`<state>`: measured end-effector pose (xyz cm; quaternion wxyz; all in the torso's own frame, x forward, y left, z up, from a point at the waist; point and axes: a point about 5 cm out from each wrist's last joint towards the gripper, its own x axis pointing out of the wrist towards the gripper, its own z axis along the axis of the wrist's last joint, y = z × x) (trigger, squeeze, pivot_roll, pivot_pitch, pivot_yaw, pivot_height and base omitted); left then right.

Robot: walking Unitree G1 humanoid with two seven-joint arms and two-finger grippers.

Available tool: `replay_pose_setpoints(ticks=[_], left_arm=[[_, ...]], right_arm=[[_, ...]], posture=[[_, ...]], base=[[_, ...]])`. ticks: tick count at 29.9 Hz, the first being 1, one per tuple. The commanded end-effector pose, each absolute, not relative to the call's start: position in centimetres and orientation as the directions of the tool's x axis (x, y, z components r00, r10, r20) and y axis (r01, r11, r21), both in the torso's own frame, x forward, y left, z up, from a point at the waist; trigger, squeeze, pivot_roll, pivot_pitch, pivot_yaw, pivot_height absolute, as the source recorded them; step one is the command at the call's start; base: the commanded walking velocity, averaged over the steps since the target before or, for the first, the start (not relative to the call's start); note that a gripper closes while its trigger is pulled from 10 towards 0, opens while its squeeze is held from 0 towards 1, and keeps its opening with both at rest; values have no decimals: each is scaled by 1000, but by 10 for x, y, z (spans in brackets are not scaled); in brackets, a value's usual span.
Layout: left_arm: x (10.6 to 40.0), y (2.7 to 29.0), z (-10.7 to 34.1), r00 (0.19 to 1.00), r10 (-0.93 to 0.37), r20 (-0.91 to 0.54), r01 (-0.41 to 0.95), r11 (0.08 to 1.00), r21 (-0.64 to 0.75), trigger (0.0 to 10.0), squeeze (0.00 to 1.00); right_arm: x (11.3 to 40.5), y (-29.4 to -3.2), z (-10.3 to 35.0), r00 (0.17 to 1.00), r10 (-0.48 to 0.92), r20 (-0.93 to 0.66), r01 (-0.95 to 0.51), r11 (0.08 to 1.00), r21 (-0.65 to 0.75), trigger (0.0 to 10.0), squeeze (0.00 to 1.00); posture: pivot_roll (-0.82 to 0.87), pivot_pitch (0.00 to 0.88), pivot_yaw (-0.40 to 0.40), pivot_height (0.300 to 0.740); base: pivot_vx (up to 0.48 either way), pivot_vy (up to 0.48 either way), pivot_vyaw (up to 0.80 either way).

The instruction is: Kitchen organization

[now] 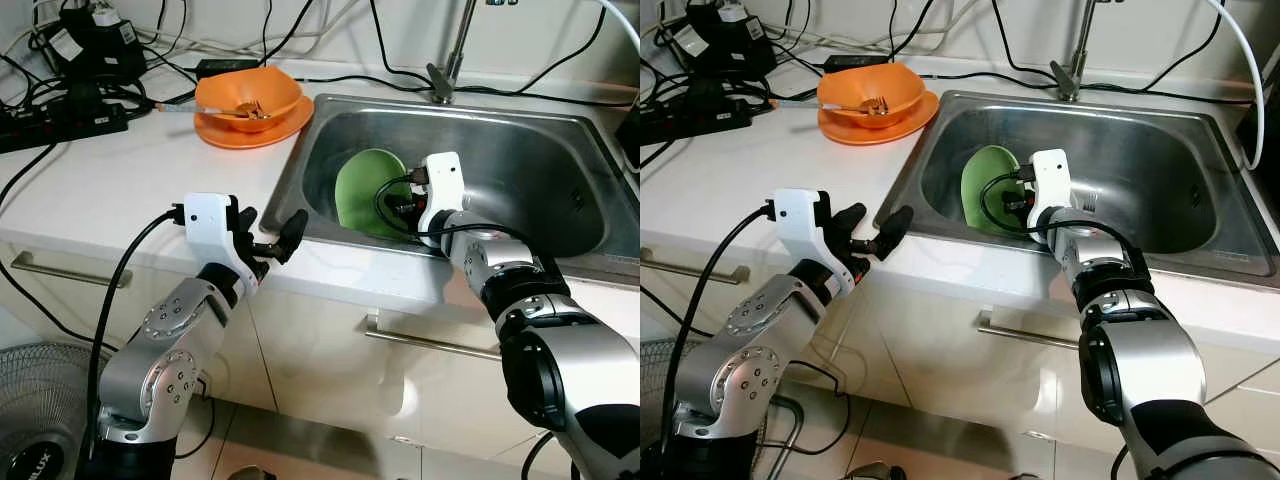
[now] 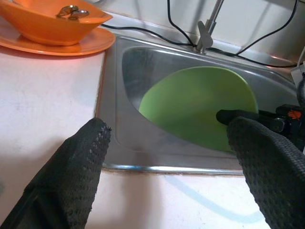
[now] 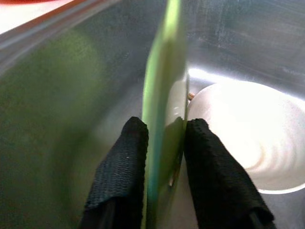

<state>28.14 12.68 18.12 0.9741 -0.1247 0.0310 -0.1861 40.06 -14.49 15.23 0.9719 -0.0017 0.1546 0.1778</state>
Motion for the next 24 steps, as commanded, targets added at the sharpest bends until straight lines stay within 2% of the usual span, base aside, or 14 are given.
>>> replay_pose_setpoints(ticks=[1,5,9,14,24], left_arm=[[281,130,183,930,-367,-14,352,903,-244,10000,0],[281,130,182,931,-364,-18,349,905,-244,10000,0],[282,131,181,932,-361,-22,345,906,-246,10000,0],[282,130,180,931,-364,-25,347,904,-249,10000,0],[284,128,179,928,-371,-23,353,900,-257,10000,0]], right_arm=[[400,-141,149,876,358,-323,-364,930,45,10000,1000],[401,-146,152,890,331,-314,-343,939,16,10000,1000],[407,-157,168,941,247,-231,-253,967,1,10000,1000],[410,-163,176,960,205,-190,-213,977,-25,10000,1000],[412,-181,186,984,113,-141,-110,994,28,10000,1000]], posture=[[91,80,44,740],[89,76,43,740],[85,74,43,740],[81,71,44,740],[72,67,39,740]], base=[[0,0,0],[0,0,0],[0,0,0],[0,0,0],[0,0,0]])
